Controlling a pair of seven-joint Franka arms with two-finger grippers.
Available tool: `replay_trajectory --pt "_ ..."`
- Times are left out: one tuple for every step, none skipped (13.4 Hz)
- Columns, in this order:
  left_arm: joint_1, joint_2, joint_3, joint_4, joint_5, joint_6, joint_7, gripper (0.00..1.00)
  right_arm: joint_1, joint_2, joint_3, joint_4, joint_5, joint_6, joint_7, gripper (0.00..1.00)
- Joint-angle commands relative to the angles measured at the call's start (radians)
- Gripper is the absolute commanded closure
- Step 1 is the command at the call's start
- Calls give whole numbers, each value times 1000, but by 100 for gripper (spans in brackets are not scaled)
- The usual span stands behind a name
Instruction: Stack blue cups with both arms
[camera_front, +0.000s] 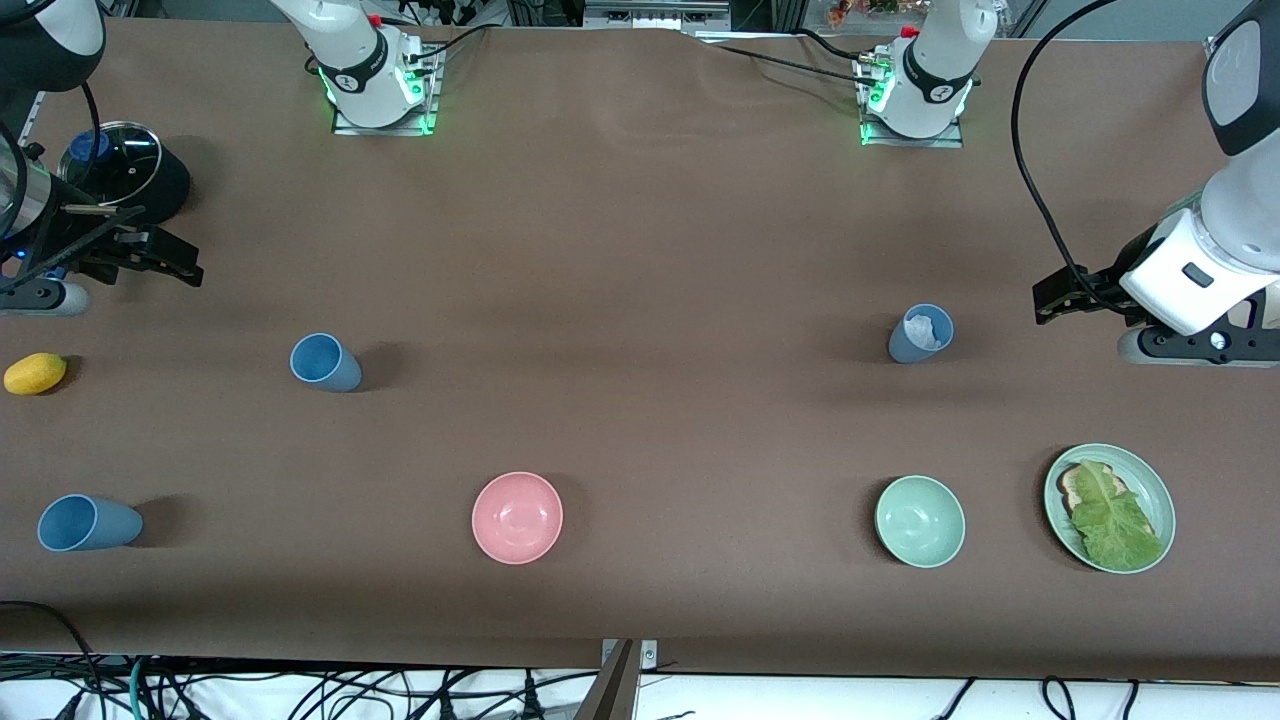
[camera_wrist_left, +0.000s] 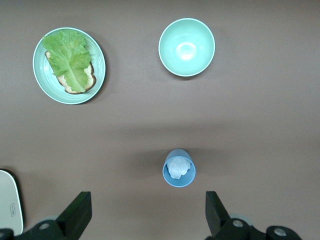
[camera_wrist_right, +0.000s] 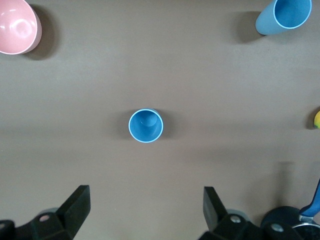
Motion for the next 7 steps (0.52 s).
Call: replay_trajectory --pt "0 -2 -2 12 -27 -7 10 0 -14 0 14 5 -2 -8 6 0" --pt "0 -2 -2 12 -27 -7 10 0 -14 0 14 5 -2 -8 3 0" --pt "0 -2 -2 12 -29 -7 10 0 -14 0 14 5 -2 -8 1 0" --pt "0 -2 -3 12 -27 -7 11 0 -14 0 14 5 -2 -7 -2 0" --pt "0 -2 -5 12 -23 -7 11 0 -14 0 14 5 -2 -7 -3 0" --pt "0 -3 -3 12 -15 -7 11 0 -14 0 14 5 -2 -7 -3 0" --pt "2 -5 1 12 -14 -7 11 0 -14 0 14 5 -2 -7 -3 0"
